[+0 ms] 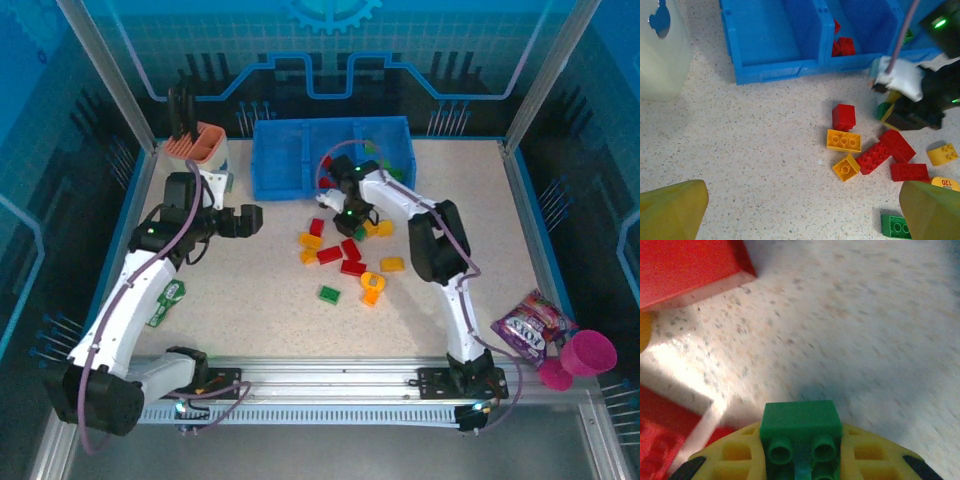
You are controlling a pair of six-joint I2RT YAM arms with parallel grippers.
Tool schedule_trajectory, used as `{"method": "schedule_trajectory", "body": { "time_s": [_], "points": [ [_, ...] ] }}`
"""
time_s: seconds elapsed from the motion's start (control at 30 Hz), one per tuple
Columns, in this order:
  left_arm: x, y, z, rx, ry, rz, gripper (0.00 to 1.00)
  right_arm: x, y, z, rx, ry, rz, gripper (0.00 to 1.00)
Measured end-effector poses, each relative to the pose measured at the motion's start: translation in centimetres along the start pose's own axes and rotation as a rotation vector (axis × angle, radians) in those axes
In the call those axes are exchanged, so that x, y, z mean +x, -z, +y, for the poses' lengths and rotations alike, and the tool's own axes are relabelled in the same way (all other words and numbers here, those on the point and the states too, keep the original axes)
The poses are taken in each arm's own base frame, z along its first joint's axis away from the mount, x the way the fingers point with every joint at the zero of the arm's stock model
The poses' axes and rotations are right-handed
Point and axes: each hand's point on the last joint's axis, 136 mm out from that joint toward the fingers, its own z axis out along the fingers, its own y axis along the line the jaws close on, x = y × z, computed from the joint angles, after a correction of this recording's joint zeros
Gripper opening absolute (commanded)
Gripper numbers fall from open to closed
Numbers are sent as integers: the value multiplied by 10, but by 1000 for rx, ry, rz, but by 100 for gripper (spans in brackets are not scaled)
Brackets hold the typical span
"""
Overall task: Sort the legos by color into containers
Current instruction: Pick up the lego from the center of the table, then place the lego in the container.
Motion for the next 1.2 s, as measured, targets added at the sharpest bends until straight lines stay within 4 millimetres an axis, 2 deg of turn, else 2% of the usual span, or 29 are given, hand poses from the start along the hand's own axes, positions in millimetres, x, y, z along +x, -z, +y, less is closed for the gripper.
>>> {"method": "schedule_trajectory", "body": {
  "time_s": [0.13, 0.23, 0.3, 0.37, 0.43, 0.5, 0.73, 0.93, 1.07, 1.2],
  "points": [
    [2, -4, 1, -2, 2, 13, 99, -2, 64, -35, 61, -176, -136, 26],
    [2, -4, 1, -3, 2, 14, 99, 5, 111, -68, 110, -325, -244, 27],
    [2, -4, 1, -3, 1, 14, 99, 13, 130, -91, 141, -415, -294, 28],
    [2, -4, 1, -3, -2, 14, 99, 21, 138, -115, 175, -502, -325, 28],
    [2, -4, 1, -3, -2, 14, 99, 25, 137, -132, 197, -558, -331, 29],
    [2, -5, 1, -3, -2, 15, 99, 19, 132, -144, 215, -585, -336, 29],
    [3, -6, 2, -7, -1, 19, 99, -33, 97, -183, 232, -599, -393, 30],
    [9, -18, 5, -9, 7, 58, 99, -59, 72, -207, 248, -621, -439, 32],
    [11, -21, 6, -11, 10, 68, 99, -66, 60, -218, 251, -633, -459, 34],
    [12, -24, 7, -13, 13, 77, 99, -62, 44, -222, 243, -641, -441, 35]
  ]
}}
